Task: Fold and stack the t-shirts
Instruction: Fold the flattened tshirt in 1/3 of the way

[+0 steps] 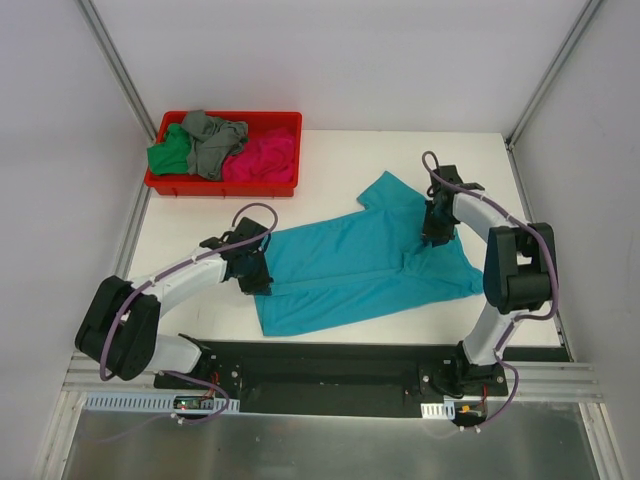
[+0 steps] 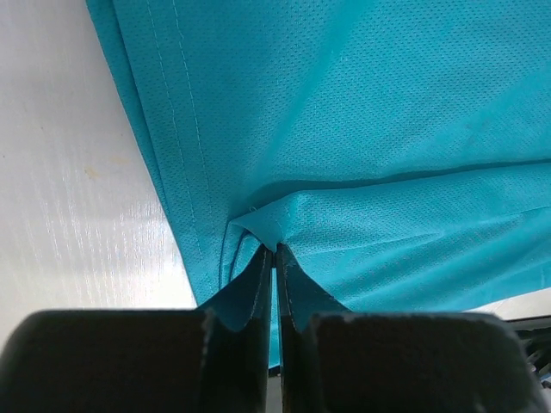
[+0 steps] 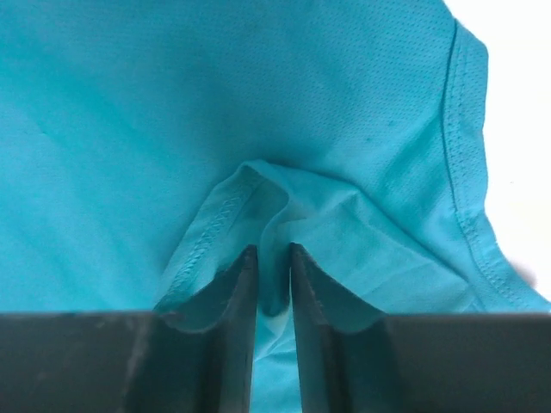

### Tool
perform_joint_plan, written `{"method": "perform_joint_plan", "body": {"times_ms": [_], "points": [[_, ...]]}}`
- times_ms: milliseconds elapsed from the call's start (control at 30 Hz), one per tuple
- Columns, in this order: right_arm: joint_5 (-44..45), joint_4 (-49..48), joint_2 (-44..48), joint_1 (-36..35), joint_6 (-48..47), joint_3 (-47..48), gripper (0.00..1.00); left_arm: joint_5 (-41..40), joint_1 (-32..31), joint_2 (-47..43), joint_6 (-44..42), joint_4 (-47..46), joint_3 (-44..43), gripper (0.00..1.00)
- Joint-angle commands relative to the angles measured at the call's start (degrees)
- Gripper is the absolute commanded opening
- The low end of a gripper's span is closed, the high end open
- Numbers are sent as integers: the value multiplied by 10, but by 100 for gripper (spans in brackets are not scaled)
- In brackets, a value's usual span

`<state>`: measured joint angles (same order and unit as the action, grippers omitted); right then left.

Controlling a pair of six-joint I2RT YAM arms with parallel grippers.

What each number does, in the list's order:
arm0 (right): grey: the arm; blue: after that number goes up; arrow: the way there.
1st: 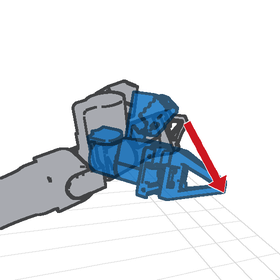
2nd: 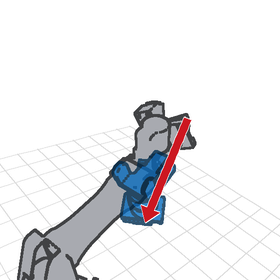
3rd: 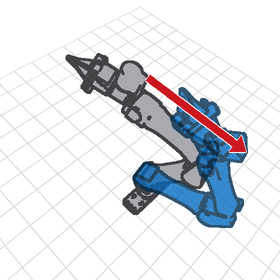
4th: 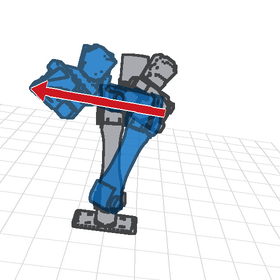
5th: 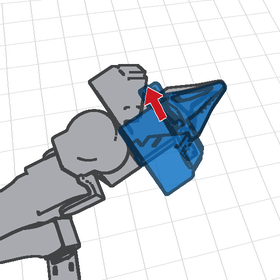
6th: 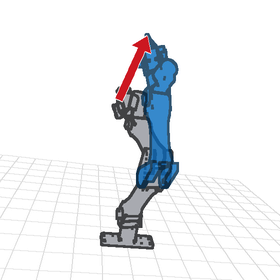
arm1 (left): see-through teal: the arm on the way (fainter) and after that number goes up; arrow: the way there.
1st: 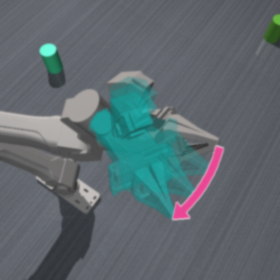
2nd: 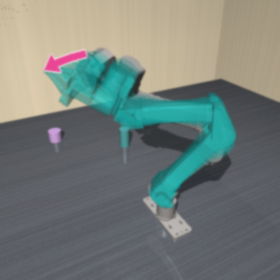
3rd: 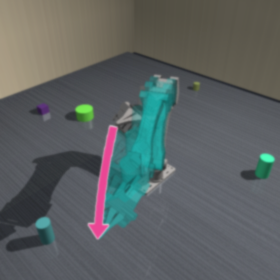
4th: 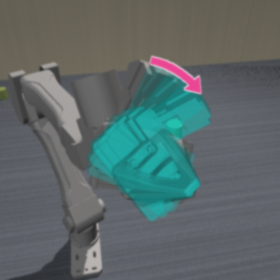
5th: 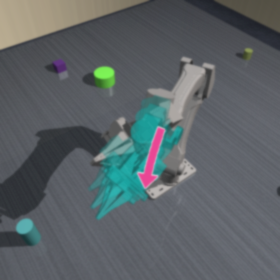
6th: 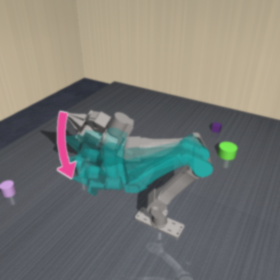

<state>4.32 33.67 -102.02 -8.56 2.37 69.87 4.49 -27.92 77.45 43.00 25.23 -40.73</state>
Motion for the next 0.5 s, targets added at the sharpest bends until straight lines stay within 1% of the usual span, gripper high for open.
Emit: {"method": "perform_joint_plan", "body": {"times_ms": [0, 33, 200, 333, 467], "points": [[44, 13, -5, -1, 12, 18, 10, 6, -2, -37, -2, -3, 12, 0], [52, 7, 1, -2, 15, 14, 1, 8, -2, -47, -2, -3, 16, 0], [54, 1, 48, -2, 11, 4, 1, 43, -2, -100, 16, -2, 44, 0], [54, 11, 75, -7, 8, 4, 1, 46, -2, -156, 31, -1, 71, 0], [53, 19, 81, -15, 6, 14, 1, 48, -2, -177, 52, 8, 84, 0]]}}
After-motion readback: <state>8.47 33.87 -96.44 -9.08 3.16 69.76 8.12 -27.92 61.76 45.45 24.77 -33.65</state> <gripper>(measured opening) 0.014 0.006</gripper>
